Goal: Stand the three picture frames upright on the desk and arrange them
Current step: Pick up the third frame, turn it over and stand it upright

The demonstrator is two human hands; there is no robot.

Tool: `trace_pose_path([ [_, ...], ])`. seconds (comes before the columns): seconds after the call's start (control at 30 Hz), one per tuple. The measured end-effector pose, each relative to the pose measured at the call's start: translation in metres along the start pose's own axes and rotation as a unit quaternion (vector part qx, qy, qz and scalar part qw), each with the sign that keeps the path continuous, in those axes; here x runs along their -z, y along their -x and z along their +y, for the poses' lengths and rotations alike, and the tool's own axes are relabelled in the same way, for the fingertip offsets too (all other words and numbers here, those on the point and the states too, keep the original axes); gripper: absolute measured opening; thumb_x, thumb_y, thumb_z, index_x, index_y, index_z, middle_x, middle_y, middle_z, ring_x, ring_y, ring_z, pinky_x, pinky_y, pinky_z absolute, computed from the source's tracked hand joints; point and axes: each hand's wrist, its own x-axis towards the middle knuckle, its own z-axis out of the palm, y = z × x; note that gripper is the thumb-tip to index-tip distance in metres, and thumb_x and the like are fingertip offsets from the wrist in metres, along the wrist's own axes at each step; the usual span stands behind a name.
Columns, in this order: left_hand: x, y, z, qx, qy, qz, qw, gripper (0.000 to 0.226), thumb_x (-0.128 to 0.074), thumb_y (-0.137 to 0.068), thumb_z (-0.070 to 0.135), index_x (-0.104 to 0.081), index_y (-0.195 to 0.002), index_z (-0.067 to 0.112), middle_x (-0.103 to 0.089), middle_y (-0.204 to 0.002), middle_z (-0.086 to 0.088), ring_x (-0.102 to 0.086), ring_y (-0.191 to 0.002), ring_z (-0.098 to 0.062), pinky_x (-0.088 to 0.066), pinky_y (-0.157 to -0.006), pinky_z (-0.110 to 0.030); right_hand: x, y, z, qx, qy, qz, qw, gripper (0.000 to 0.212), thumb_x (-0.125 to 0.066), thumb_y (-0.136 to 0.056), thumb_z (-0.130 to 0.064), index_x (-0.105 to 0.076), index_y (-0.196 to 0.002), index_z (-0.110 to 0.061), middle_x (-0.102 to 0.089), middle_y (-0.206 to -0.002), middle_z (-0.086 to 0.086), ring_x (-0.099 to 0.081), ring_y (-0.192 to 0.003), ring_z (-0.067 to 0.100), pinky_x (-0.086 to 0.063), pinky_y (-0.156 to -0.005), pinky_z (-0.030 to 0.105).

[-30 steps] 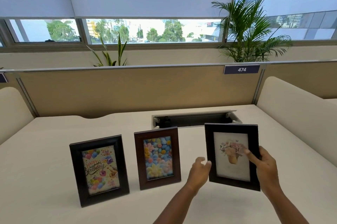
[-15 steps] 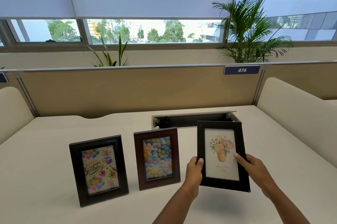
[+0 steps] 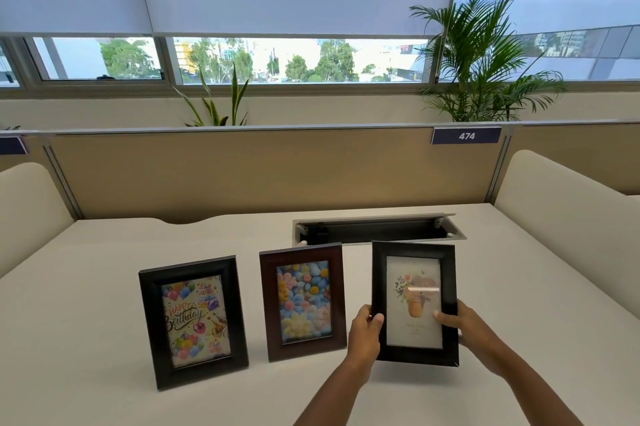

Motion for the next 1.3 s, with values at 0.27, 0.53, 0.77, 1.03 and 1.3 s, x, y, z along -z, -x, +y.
trace_pose_path([
  [0.27, -0.006, -0.014, -0.001, 0.004, -0.041, 0.085, 0.996, 0.037, -0.039, -0.098, 0.010, -0.038, -0.134, 0.001, -0.045, -0.140, -0.015, -0.043, -0.128, -0.028, -0.040, -0.104, -0.036, -0.004, -0.023, 0.000, 0.017, -0.004, 0.014, 1.000, 0.045, -0.051, -0.091, -0.006, -0.036, -0.134, -0.008, -0.050, -0.135, 0.016, -0.050, -0.114, 0.027, -0.042, -0.100, 0.044],
  [0.53, -0.008, -0.020, -0.004, 0.024, -0.059, 0.124, 0.990, 0.041, -0.040, -0.098, 0.010, -0.034, -0.139, 0.004, -0.041, -0.145, -0.013, -0.037, -0.135, -0.027, -0.033, -0.112, -0.036, -0.010, -0.039, 0.003, 0.020, 0.010, 0.013, 1.000, 0.045, -0.049, -0.091, -0.003, -0.035, -0.134, -0.006, -0.047, -0.137, 0.017, -0.044, -0.126, 0.034, -0.036, -0.109, 0.052],
  [0.77, -0.010, -0.023, 0.000, 0.021, -0.100, 0.131, 0.986, 0.034, -0.038, -0.098, 0.008, -0.042, -0.131, 0.000, -0.051, -0.136, -0.016, -0.048, -0.124, -0.026, -0.041, -0.093, -0.029, -0.007, -0.045, 0.012, 0.007, -0.001, 0.033, 0.999, 0.044, -0.049, -0.091, -0.001, -0.037, -0.133, -0.007, -0.048, -0.137, 0.017, -0.045, -0.125, 0.034, -0.038, -0.107, 0.050],
  [1.03, -0.011, -0.021, 0.000, 0.026, -0.134, 0.102, 0.985, 0.035, -0.033, -0.099, 0.006, -0.039, -0.133, 0.004, -0.051, -0.136, -0.014, -0.049, -0.123, -0.025, -0.042, -0.099, -0.030, -0.008, -0.041, 0.012, -0.013, 0.003, 0.044, 0.999, 0.043, -0.046, -0.092, 0.000, -0.036, -0.133, -0.007, -0.046, -0.138, 0.018, -0.043, -0.125, 0.037, -0.040, -0.103, 0.051],
  [1.3, -0.015, -0.011, -0.003, 0.024, -0.163, 0.088, 0.982, 0.042, -0.039, -0.097, 0.005, -0.029, -0.138, 0.005, -0.041, -0.145, -0.014, -0.041, -0.132, -0.024, -0.036, -0.108, -0.030, -0.010, -0.031, 0.016, -0.001, 0.056, 0.044, 0.997, 0.054, -0.050, -0.088, 0.007, -0.031, -0.136, -0.008, -0.043, -0.139, 0.017, -0.041, -0.128, 0.036, -0.040, -0.102, 0.050],
])
